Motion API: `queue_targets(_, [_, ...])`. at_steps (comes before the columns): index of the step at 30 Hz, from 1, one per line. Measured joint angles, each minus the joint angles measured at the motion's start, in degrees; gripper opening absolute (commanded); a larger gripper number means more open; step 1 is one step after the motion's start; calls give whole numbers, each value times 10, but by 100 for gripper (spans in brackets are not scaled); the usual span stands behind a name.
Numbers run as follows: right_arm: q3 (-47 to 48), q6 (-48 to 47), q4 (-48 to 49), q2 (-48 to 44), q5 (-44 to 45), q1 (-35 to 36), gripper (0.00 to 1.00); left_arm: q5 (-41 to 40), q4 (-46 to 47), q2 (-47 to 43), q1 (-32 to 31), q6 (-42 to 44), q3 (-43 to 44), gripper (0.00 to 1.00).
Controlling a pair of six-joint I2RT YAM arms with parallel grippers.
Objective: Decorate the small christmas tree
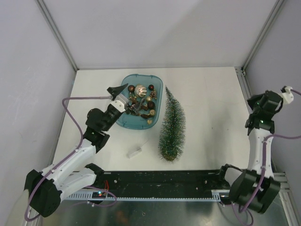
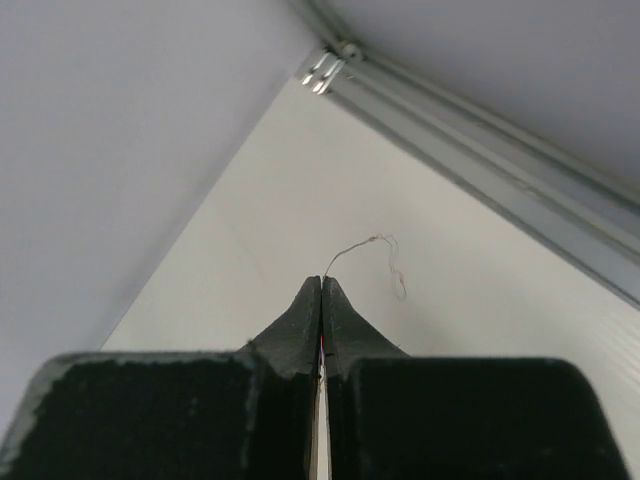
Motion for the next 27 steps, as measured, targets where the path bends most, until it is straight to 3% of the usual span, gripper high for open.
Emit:
queue_targets(5, [0,-26,-111,-127,11,-17,0,-11,-61,-14,0,6,14,100])
queue_targets(12, [19,-56,-294,-316,30,97,0,-4,-158,-67,1,17,35,100])
queue_targets(20, [146,-110,-494,-421,107,171,0,135,-258,-163,-11,50,80,100])
queue_targets(23, [184,-107,-567,-441,154,236,0,169,-283,-160,-63,67,127,100])
queue_targets(27, [234,-77,-655,-451,218,346,0,155,-323,-120,-220,121,202,100])
